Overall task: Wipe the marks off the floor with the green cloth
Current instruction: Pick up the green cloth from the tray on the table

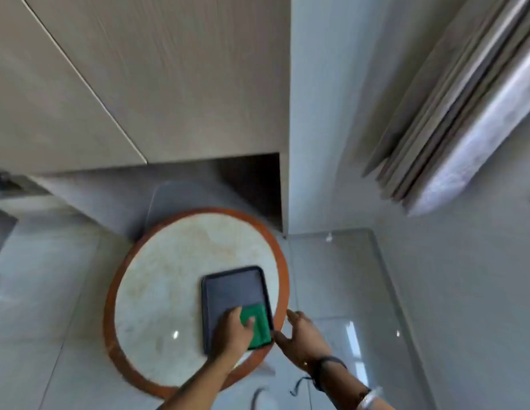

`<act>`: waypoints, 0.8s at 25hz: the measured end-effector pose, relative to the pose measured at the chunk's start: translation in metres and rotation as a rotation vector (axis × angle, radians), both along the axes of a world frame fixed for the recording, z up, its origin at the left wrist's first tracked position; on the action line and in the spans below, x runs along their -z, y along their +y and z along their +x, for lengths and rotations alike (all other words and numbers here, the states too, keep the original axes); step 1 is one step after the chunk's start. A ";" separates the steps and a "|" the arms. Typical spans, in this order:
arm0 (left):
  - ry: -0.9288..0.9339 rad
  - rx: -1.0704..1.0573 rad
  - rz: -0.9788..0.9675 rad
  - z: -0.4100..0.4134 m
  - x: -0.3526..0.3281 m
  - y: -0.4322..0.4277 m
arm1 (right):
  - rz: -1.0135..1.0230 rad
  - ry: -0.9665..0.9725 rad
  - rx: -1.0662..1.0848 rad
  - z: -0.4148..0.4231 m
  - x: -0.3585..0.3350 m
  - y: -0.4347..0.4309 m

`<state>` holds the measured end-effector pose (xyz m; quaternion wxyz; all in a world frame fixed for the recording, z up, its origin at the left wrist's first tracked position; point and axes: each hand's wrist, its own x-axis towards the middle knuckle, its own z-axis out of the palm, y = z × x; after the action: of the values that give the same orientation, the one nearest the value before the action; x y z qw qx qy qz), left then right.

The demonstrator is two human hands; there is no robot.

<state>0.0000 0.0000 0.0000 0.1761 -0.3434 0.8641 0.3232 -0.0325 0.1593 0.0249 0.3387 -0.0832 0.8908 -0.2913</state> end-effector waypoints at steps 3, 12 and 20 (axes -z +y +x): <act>-0.039 -0.305 0.060 0.011 0.081 -0.034 | -0.081 -0.134 0.088 0.009 0.084 -0.052; -0.034 -0.565 0.403 0.007 0.156 -0.058 | 0.245 -0.080 0.335 -0.003 0.172 -0.119; 0.085 -0.480 0.954 0.001 0.092 0.015 | -0.850 -0.516 0.859 0.004 0.148 0.017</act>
<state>0.0006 0.0150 -0.0919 0.1985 -0.3997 0.5248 0.7248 -0.0281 0.1765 -0.1231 0.3328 0.2260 0.5422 -0.7377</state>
